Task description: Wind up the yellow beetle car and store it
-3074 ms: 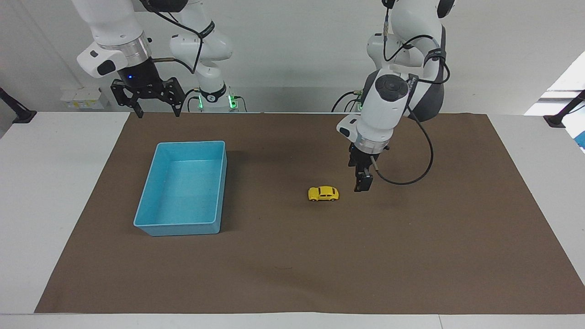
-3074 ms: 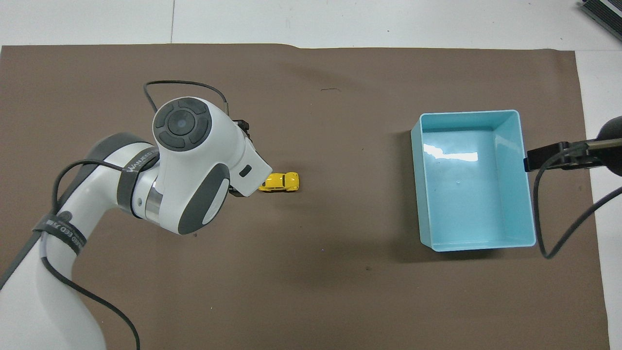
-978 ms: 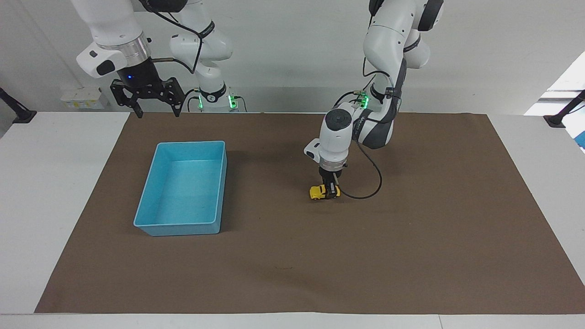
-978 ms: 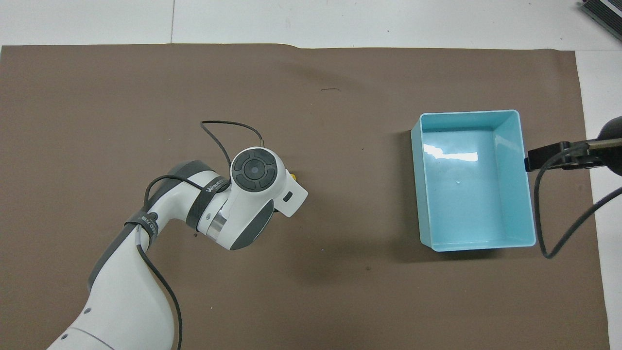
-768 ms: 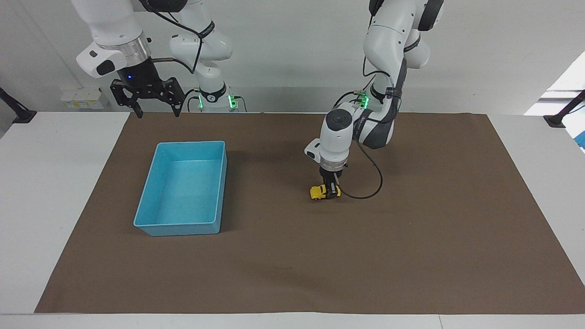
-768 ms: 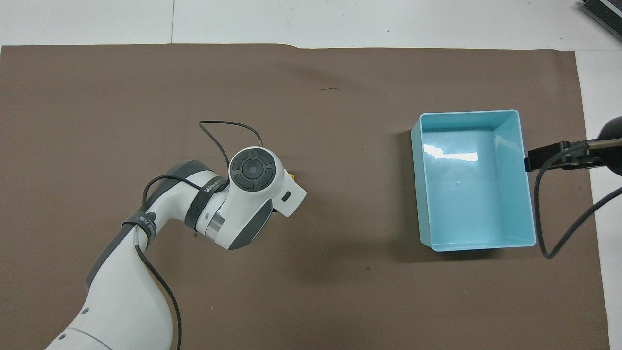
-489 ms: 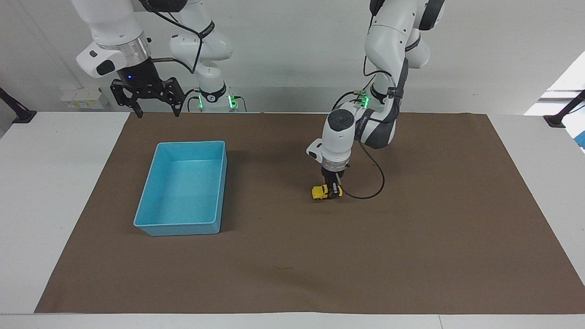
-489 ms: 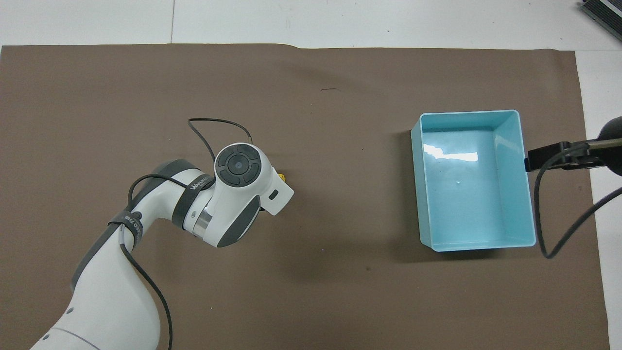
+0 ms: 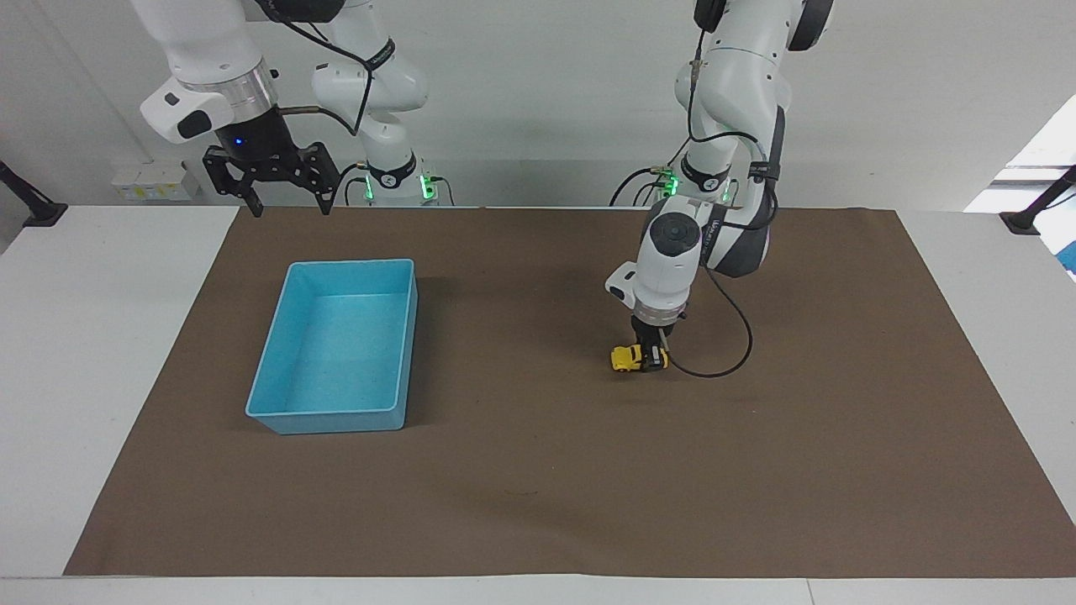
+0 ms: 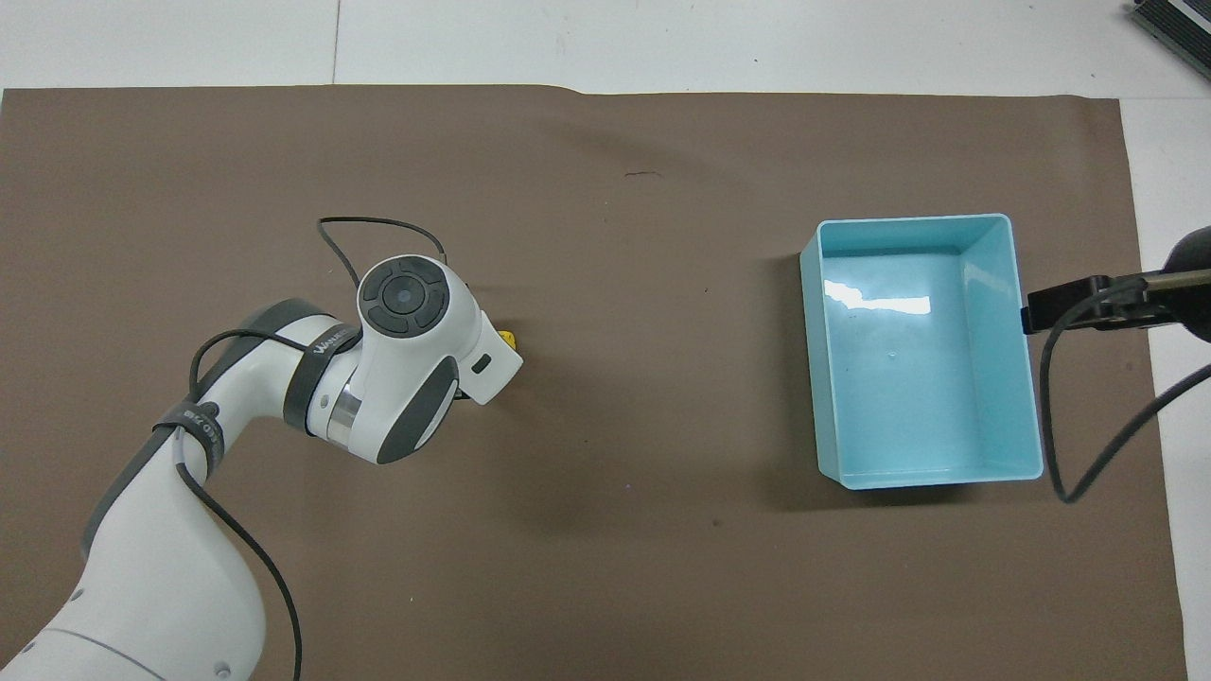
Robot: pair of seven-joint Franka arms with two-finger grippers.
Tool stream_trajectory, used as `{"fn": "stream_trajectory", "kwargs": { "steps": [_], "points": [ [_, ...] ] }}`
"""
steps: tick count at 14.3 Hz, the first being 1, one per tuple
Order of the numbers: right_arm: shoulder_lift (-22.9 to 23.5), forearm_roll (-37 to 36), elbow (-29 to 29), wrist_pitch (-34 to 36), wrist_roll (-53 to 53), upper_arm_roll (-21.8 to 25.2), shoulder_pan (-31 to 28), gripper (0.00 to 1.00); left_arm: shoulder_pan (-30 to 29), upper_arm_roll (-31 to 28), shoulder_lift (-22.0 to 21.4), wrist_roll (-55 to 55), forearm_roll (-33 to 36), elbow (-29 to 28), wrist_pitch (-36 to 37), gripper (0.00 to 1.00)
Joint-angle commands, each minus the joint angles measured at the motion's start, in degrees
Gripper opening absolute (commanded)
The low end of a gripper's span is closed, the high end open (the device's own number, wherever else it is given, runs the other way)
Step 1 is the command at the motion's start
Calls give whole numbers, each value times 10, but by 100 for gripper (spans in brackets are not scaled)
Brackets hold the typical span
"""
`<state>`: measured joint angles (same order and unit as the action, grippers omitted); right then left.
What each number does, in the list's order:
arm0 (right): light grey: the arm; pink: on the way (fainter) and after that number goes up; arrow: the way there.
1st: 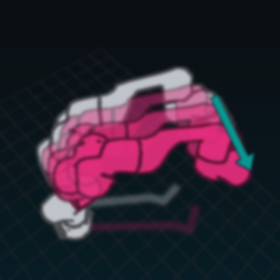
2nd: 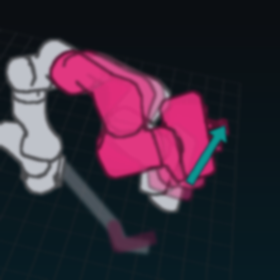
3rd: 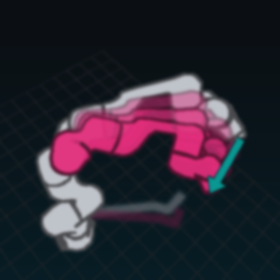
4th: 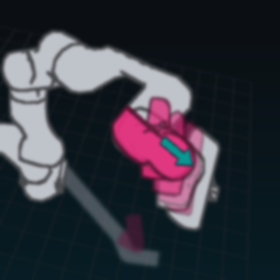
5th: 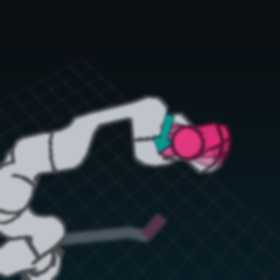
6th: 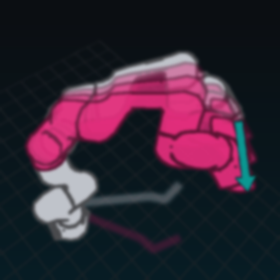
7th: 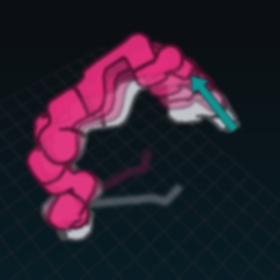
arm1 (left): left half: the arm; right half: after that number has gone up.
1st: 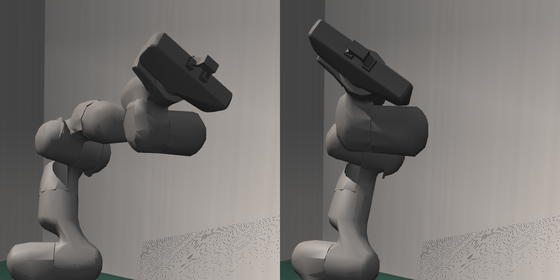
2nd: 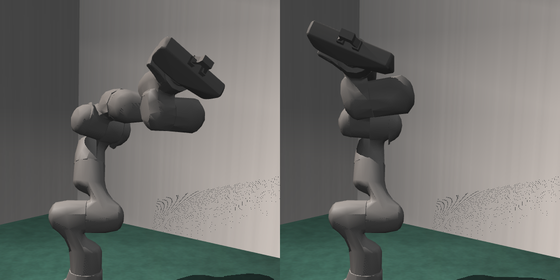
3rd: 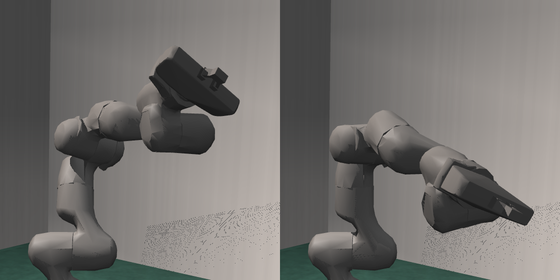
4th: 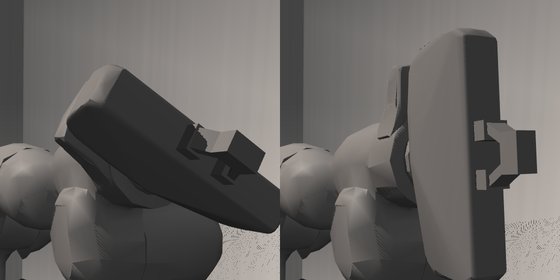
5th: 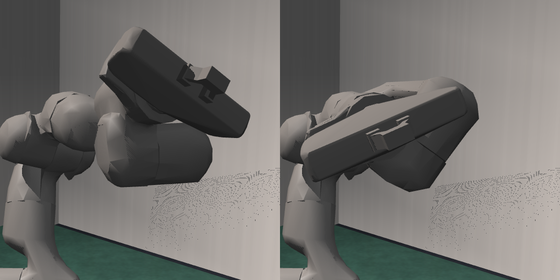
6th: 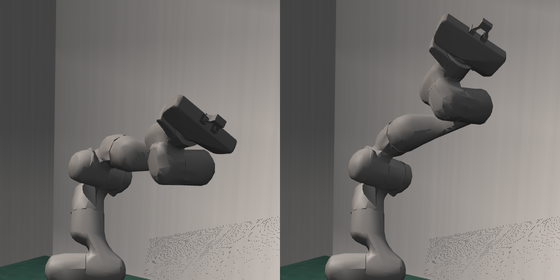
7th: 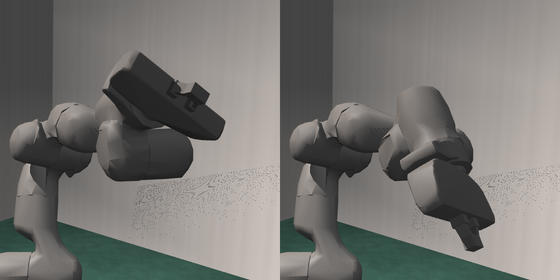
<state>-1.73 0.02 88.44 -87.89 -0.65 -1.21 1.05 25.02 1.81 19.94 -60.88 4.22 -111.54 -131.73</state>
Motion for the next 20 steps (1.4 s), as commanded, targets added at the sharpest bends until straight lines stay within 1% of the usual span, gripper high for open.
{"fn": "stream_trajectory", "kwargs": {
  "steps": [1,7,11,12,13,14,15,17,20],
  "points": [
    [2,14,-7,6,-4,-4,-9,100,-29,-3,9,-17,13,-18,-15,0],
    [2,14,-6,6,-4,-4,-8,100,-75,-4,10,-69,13,-24,-17,0],
    [2,14,-6,6,-4,-4,-8,100,-93,-5,9,-97,13,-26,-12,0],
    [2,14,-6,6,-4,-4,-8,100,-90,-5,8,-102,13,-25,-10,4],
    [2,14,-6,6,-4,-4,-8,100,-87,-5,2,-101,13,-22,-4,50],
    [2,14,-6,6,-4,-4,-8,100,-85,-4,-7,-101,13,-19,10,98],
    [2,14,-6,6,-4,-4,-8,100,-85,-4,-15,-101,13,-18,24,100],
    [2,14,-7,6,-4,-4,-8,100,-86,-4,-45,-100,13,-17,46,100],
    [2,14,-6,5,-4,-4,-8,100,-91,-3,-77,-93,11,-10,65,100]
  ]
}}
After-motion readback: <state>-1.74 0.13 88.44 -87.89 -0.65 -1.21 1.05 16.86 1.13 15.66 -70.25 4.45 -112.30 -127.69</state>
